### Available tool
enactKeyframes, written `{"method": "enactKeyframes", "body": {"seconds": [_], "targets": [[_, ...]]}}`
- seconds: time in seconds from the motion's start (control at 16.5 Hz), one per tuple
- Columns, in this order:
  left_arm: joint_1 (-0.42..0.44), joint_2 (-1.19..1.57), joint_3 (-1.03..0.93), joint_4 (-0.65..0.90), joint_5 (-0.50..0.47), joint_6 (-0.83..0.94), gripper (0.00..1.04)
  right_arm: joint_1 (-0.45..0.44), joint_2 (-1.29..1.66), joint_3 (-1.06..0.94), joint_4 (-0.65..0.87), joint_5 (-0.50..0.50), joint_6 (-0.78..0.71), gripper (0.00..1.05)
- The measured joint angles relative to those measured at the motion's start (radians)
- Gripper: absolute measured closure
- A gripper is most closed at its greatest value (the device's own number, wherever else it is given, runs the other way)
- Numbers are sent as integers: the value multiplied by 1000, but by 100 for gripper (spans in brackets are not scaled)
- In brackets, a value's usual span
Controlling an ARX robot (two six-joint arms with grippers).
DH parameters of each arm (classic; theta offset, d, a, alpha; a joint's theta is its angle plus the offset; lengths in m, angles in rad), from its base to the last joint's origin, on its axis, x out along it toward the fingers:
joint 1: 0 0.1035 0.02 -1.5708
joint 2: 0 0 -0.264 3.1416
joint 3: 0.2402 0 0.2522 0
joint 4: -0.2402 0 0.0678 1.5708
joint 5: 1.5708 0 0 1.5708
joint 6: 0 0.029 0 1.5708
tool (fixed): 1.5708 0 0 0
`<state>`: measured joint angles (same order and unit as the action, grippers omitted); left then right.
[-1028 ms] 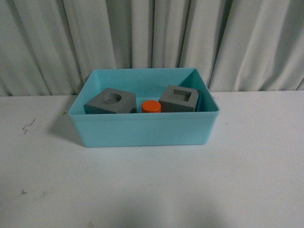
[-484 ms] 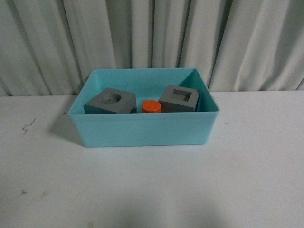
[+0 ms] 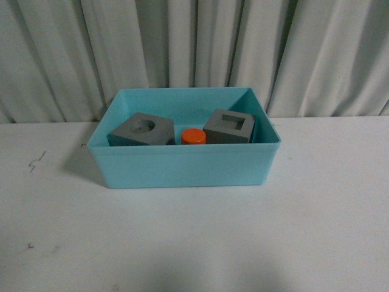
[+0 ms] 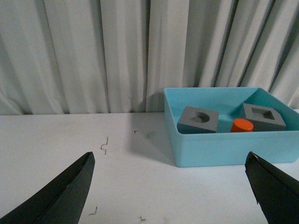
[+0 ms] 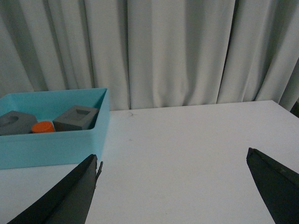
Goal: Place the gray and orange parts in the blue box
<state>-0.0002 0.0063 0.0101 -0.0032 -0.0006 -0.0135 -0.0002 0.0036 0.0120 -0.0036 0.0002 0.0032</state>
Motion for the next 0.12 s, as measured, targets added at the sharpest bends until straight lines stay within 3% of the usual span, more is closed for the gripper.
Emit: {"method": "enactKeyframes", "body": {"seconds": [0.12], "targets": [[0, 0, 0, 0, 0, 0, 7, 0, 0, 0, 0, 0, 0, 6]]}}
